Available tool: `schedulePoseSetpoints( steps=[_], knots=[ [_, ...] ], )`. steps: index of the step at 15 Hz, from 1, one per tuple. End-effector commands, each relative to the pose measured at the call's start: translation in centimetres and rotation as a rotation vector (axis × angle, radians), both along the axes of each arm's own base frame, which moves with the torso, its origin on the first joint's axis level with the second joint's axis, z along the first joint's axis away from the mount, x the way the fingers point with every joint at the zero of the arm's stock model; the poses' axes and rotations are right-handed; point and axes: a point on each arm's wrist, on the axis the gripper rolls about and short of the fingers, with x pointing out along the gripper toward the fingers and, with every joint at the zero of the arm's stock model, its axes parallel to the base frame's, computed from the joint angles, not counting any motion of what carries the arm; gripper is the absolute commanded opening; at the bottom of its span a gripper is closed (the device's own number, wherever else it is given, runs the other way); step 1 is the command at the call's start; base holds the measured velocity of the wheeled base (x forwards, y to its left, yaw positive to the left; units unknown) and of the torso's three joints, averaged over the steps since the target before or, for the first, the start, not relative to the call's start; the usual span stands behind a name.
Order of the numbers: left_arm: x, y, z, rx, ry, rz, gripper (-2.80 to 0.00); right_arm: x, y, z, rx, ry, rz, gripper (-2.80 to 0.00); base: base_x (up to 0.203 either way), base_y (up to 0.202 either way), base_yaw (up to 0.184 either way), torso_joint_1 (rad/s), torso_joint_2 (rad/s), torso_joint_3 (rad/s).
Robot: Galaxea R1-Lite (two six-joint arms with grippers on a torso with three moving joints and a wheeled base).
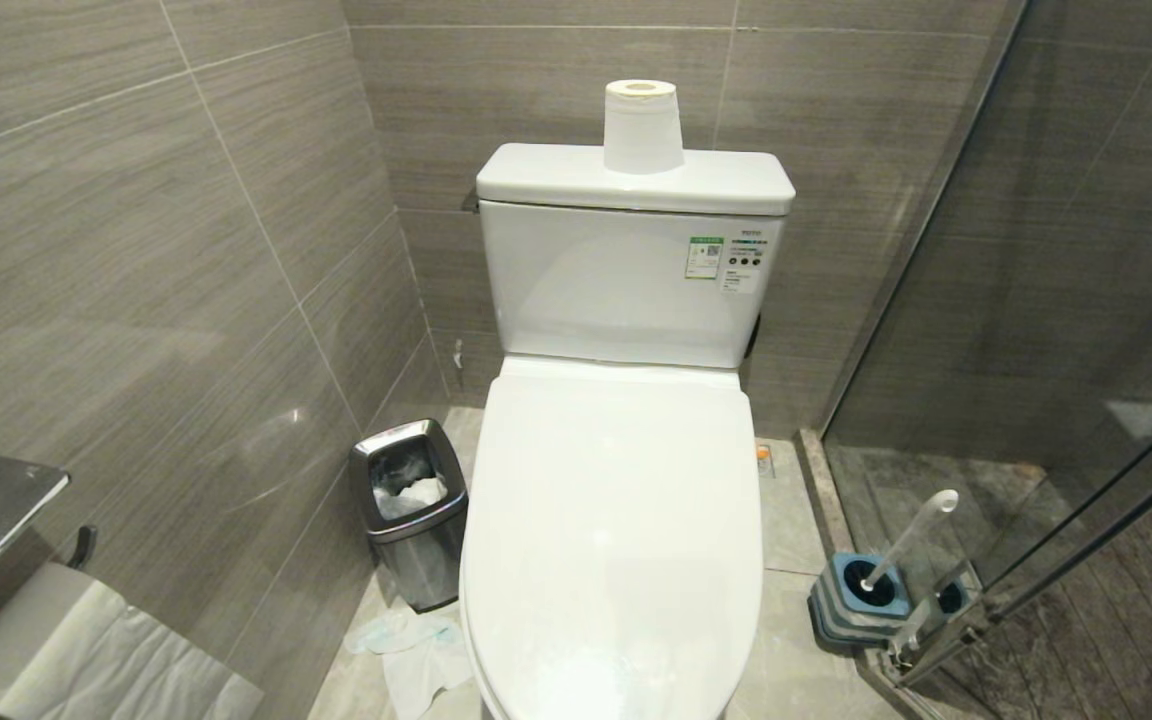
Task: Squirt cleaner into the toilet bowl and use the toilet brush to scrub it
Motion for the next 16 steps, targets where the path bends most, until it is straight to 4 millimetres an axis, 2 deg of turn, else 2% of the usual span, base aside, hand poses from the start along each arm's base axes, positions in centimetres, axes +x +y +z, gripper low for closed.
schedulePoseSetpoints(
  steps=[1,16],
  knots=[
    [0.02,0.00,-0.02,0.000,0.002,0.000,-2.80,0.01,0.00,-0.05,-0.001,0.002,0.000,-2.80,0.000,0.000,0.000,0.000,0.00,0.000],
    [0.02,0.00,-0.02,-0.001,0.002,0.000,-2.80,0.01,0.00,-0.04,-0.001,0.002,0.000,-2.80,0.000,0.000,0.000,0.000,0.00,0.000]
  ],
)
